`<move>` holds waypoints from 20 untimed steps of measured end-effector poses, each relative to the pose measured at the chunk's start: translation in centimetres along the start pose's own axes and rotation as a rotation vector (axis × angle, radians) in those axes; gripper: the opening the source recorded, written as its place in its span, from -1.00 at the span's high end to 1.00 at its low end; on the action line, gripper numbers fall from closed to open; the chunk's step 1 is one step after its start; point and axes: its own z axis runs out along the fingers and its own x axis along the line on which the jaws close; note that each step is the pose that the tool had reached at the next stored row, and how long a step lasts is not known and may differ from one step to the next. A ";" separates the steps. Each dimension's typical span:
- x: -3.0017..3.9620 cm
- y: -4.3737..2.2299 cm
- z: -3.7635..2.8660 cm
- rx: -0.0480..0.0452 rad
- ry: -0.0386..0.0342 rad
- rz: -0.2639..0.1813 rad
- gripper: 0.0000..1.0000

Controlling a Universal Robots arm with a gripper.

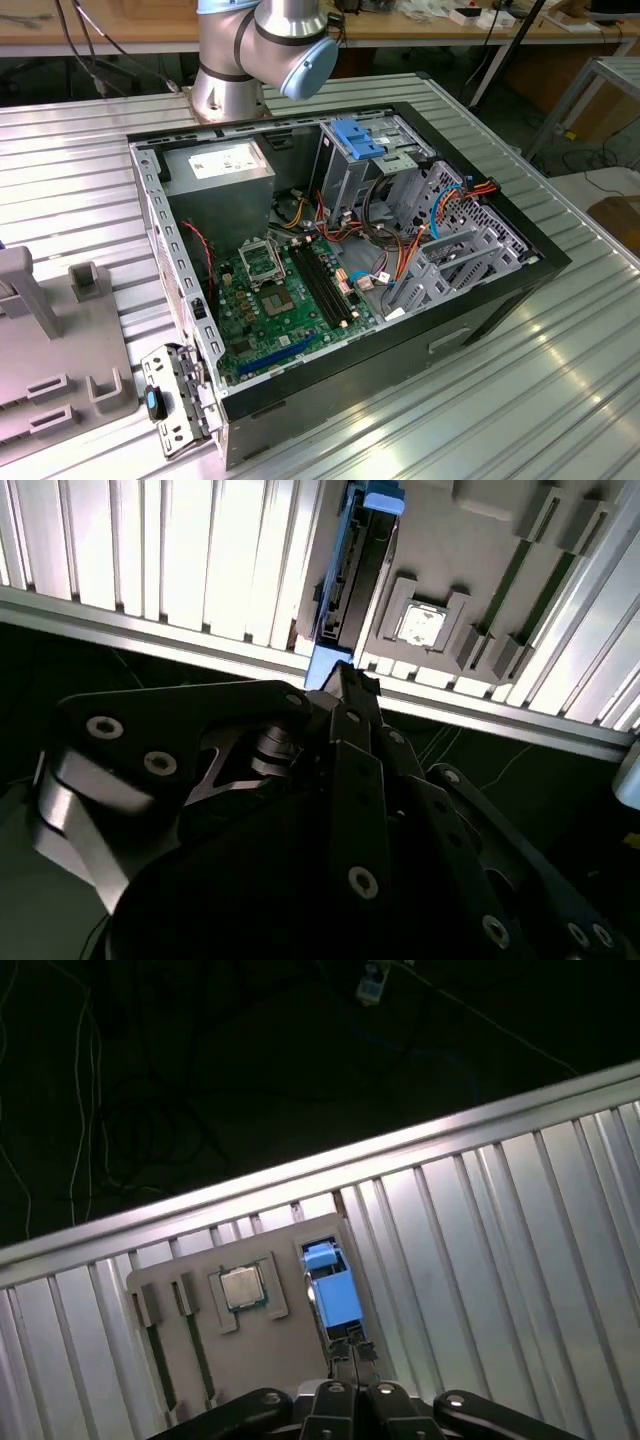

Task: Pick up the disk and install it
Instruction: 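Pick up the disk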

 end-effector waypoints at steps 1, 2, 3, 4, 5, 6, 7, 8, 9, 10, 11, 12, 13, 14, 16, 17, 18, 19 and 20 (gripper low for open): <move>0.00 0.00 0.00 -0.0001 0.0008 -0.019 0.79; 0.00 0.00 0.01 -0.0003 0.0023 -0.054 0.79; 0.00 0.00 0.01 -0.0003 0.0031 -0.070 0.79; 0.00 0.00 0.02 -0.0002 0.0036 -0.082 0.79; 0.01 0.00 0.03 -0.0001 0.0041 -0.097 0.79; 0.01 0.00 0.03 0.0003 0.0045 -0.108 0.79; 0.01 0.03 0.05 0.0036 0.0050 -0.120 0.79; 0.04 0.13 0.09 0.0175 0.0046 -0.124 0.79; 0.06 0.21 0.10 0.0295 0.0039 -0.126 0.79; 0.08 0.28 0.12 0.0419 0.0029 -0.128 0.79; 0.09 0.31 0.14 0.0480 0.0021 -0.129 0.79; 0.15 0.48 0.19 0.0573 0.0004 -0.132 0.79; 0.26 0.88 0.25 0.0788 -0.0027 -0.133 0.79; 0.29 0.97 0.29 0.0904 -0.0046 -0.135 0.79; 0.31 1.01 0.39 0.1044 -0.0073 -0.141 0.79; 0.30 1.01 0.47 0.1109 -0.0087 -0.145 0.79; 0.30 1.01 0.47 0.1122 -0.0089 -0.146 0.79; 0.30 1.01 0.48 0.1126 -0.0090 -0.146 0.79; 0.30 1.01 0.48 0.1129 -0.0091 -0.146 0.79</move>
